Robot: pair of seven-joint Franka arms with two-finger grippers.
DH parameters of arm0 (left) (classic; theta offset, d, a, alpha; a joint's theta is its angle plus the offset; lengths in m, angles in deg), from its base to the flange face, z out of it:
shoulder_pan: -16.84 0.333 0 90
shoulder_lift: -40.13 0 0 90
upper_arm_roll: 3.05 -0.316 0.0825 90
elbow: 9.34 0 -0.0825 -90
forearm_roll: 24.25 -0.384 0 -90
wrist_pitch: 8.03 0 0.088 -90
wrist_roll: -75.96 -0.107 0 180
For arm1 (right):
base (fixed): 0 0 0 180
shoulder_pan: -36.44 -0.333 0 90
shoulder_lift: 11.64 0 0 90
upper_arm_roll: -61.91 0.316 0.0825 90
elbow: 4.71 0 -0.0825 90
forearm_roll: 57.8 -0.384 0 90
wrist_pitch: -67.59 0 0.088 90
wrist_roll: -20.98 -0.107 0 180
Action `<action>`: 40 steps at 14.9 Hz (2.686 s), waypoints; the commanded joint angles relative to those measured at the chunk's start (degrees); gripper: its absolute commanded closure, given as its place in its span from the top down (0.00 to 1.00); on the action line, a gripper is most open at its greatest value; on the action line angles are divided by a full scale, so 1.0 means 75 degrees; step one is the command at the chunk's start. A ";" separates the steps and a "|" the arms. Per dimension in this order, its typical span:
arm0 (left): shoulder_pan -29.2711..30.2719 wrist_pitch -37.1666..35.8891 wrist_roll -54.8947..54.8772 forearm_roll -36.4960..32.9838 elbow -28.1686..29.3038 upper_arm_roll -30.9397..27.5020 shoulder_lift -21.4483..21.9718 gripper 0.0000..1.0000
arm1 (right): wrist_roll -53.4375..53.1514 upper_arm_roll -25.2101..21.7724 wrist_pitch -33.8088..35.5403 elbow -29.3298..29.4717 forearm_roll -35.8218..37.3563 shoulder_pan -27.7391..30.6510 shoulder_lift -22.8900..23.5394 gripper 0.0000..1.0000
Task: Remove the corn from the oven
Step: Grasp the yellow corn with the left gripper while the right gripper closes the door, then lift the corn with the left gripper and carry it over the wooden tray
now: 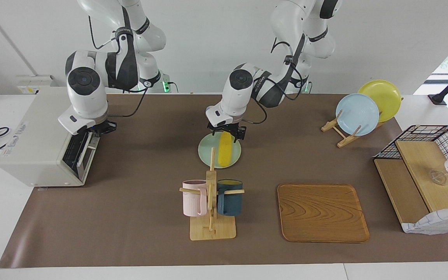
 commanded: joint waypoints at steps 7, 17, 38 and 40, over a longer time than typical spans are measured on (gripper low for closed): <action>0.0013 0.0753 0.0538 0.0142 0.0055 -0.0130 -0.0405 1.00 | 0.1196 -0.0068 -0.0017 -0.0105 0.0201 0.0766 -0.0024 0.00; -0.0093 0.1034 0.0819 0.0142 0.0302 -0.0142 -0.0534 0.99 | 0.1173 0.0142 0.1448 0.1137 -0.2189 0.0649 -0.0762 0.82; 0.3373 -0.1498 -0.0153 -0.0816 -0.3868 -0.0634 -0.2172 0.00 | 0.0834 -0.0373 0.1166 0.1184 -0.2436 -0.0018 -0.0914 1.00; 0.3854 -0.1462 -0.0910 -0.0831 -0.4196 -0.0599 -0.2431 0.00 | 0.0751 -0.0361 0.1225 0.1405 -0.2425 -0.0007 -0.0880 1.00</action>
